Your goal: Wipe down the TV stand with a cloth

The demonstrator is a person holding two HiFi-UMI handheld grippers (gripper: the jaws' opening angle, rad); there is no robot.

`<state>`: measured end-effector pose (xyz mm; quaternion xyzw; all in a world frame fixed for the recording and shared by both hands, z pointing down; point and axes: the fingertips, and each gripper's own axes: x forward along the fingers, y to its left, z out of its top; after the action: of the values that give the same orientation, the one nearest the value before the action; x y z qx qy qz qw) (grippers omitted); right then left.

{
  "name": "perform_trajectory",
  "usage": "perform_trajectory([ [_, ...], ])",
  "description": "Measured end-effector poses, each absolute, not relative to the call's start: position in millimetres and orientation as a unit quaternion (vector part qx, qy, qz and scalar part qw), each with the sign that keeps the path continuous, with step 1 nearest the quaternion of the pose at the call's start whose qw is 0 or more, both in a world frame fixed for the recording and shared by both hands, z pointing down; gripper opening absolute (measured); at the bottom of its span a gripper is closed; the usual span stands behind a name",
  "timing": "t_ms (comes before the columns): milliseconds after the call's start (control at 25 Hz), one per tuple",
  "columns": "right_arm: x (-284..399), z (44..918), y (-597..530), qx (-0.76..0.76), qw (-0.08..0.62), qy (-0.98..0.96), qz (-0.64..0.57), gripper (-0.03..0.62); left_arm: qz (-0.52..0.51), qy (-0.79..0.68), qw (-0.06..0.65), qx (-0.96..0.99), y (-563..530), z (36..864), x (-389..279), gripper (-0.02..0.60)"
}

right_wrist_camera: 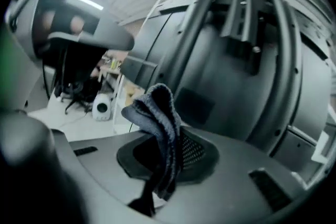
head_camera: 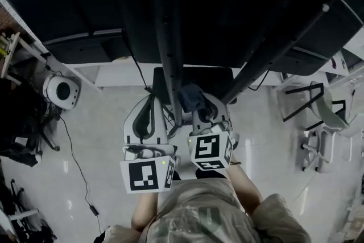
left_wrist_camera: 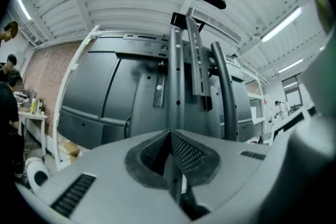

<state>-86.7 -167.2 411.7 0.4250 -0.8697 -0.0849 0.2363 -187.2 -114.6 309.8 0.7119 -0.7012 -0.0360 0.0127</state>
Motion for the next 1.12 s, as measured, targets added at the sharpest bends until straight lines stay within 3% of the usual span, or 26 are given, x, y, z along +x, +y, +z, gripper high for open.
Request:
perform_trajectory([
  [200,-39.1,313.8,-174.3,0.501,0.075,-0.861,-0.05,0.057,-0.056,-0.658,-0.041,0.75,-132.5,263.5,-142.8,0.015],
  [360,6.6,290.0,-158.0,0.529,0.011,-0.848,-0.034,0.057,-0.061,-0.641,-0.052,0.763,-128.3,256.3,-110.6,0.015],
  [1120,34.3,269.6,-148.1,0.548,-0.013,-0.835,-0.053,0.057,-0.072,-0.628,-0.065,0.772,-127.8,242.2,-96.5,0.015],
])
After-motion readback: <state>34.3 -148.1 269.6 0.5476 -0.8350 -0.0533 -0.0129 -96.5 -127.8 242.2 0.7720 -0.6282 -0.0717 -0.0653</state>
